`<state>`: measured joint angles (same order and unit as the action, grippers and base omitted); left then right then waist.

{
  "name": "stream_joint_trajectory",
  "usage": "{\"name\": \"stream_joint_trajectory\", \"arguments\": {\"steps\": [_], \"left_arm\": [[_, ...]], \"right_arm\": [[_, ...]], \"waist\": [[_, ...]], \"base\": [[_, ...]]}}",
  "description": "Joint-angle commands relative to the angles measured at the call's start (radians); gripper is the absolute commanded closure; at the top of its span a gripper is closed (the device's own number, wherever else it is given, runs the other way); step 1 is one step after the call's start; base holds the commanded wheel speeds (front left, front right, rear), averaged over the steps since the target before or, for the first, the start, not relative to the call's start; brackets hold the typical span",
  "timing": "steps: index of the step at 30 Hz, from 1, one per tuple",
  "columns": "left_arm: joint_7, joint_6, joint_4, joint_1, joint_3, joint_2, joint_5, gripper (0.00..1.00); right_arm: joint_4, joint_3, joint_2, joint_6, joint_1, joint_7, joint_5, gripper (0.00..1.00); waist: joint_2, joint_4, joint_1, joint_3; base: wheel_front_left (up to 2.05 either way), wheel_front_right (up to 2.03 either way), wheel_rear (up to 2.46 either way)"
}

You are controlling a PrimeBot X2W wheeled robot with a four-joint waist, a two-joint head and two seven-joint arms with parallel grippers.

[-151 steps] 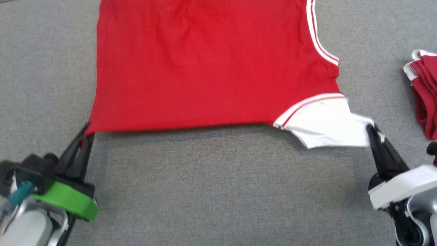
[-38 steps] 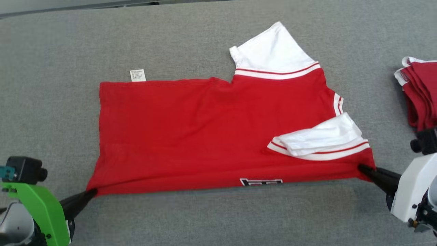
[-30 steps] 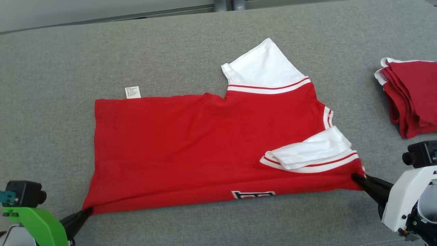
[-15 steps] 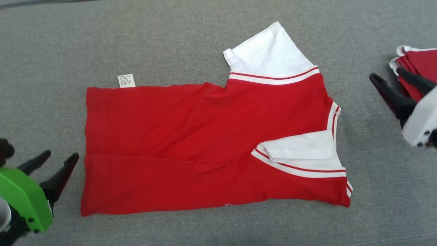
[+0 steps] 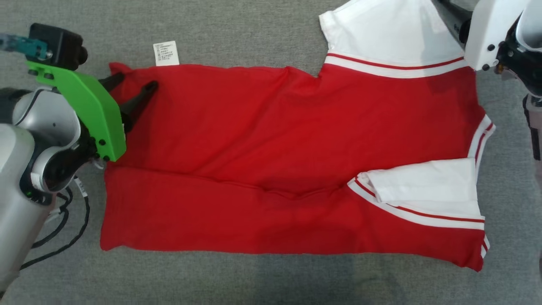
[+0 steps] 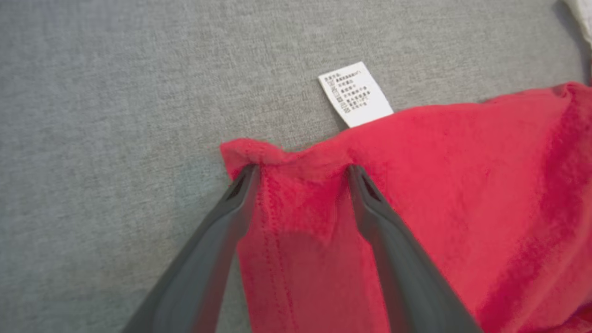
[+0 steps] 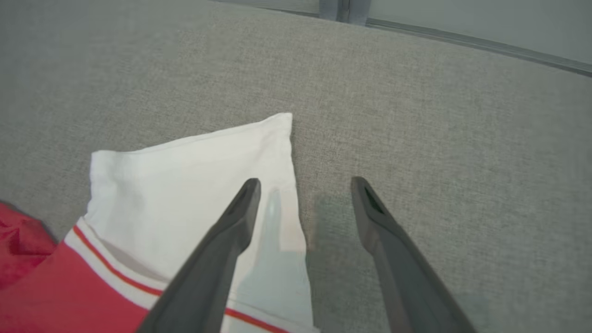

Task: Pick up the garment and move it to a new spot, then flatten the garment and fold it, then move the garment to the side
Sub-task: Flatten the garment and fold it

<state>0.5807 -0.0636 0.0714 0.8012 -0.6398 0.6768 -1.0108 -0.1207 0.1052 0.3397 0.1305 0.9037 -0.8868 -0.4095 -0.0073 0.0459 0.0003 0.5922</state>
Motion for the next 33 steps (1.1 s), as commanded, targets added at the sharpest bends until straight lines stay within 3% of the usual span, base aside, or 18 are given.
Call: {"name": "stream_joint_trajectory", "arguments": {"steps": [1,8,9,10,11,12,13,14,15,16,17,23,33], "left_arm": [[0.004,0.014,0.029,0.025,-0.008,-0.017,0.007,0.00],[-0.027,0.057,0.194,0.086,-0.037,-0.109,0.016,0.00],[-0.035,0.063,0.213,0.093,-0.038,-0.119,0.018,0.00],[-0.040,0.069,0.228,0.097,-0.041,-0.127,0.021,0.00],[-0.040,0.076,0.244,0.100,-0.048,-0.134,0.023,0.00],[-0.036,0.084,0.259,0.098,-0.053,-0.142,0.019,0.00],[-0.035,0.096,0.271,0.096,-0.057,-0.149,0.011,0.02],[-0.038,0.105,0.279,0.093,-0.059,-0.156,0.004,0.45],[-0.037,0.113,0.285,0.088,-0.062,-0.161,-0.003,0.66],[-0.032,0.120,0.290,0.085,-0.068,-0.163,-0.005,0.96],[-0.027,0.130,0.292,0.081,-0.073,-0.165,-0.013,1.00],[-0.028,0.164,0.279,0.054,-0.070,-0.163,-0.052,1.00],[-0.153,0.159,0.192,-0.001,-0.030,-0.105,-0.021,1.00]], "right_arm": [[-0.018,0.012,-0.001,0.000,0.014,0.000,0.005,0.00],[-0.103,0.068,0.005,0.000,0.042,0.018,-0.009,0.00],[-0.109,0.072,0.006,0.000,0.041,0.022,-0.012,0.35],[-0.114,0.075,0.008,0.000,0.039,0.025,-0.014,0.54],[-0.119,0.079,0.010,0.000,0.039,0.030,-0.018,0.65],[-0.122,0.084,0.012,0.000,0.039,0.034,-0.023,0.89],[-0.124,0.086,0.011,0.000,0.039,0.040,-0.031,1.00],[-0.124,0.086,0.013,0.000,0.037,0.043,-0.040,1.00],[-0.124,0.082,0.017,0.000,0.036,0.049,-0.048,1.00],[-0.123,0.081,0.023,0.000,0.034,0.051,-0.053,1.00],[-0.120,0.081,0.029,0.000,0.031,0.053,-0.061,1.00],[-0.090,0.071,0.042,0.000,0.014,0.097,-0.121,1.00],[0.073,0.057,0.075,0.000,-0.087,0.213,-0.230,1.00]], "waist": [[0.0073,0.066,-0.0003,0.057],[0.0073,0.094,-0.0003,0.054],[0.0073,0.095,-0.0003,0.054],[0.0073,0.096,-0.0003,0.054],[0.0073,0.096,-0.0003,0.052],[0.0073,0.096,-0.0003,0.050],[0.0073,0.095,-0.0003,0.049],[0.0073,0.094,-0.0003,0.047],[0.0073,0.092,-0.0003,0.045],[0.0073,0.091,-0.0003,0.044],[0.0073,0.090,-0.0003,0.043],[0.0073,0.081,-0.0003,0.023],[0.0073,0.053,-0.0003,-0.041]], "base": [[0.00,0.00,0.00],[0.00,0.00,0.00],[0.00,0.00,0.00],[0.00,0.00,0.00],[0.00,0.00,0.00],[0.00,0.00,0.00],[0.00,0.00,0.00],[0.00,0.00,0.00],[0.00,0.00,0.00],[0.00,0.00,0.00],[0.00,0.00,0.00],[0.00,0.00,0.00],[0.00,0.00,0.00]]}}
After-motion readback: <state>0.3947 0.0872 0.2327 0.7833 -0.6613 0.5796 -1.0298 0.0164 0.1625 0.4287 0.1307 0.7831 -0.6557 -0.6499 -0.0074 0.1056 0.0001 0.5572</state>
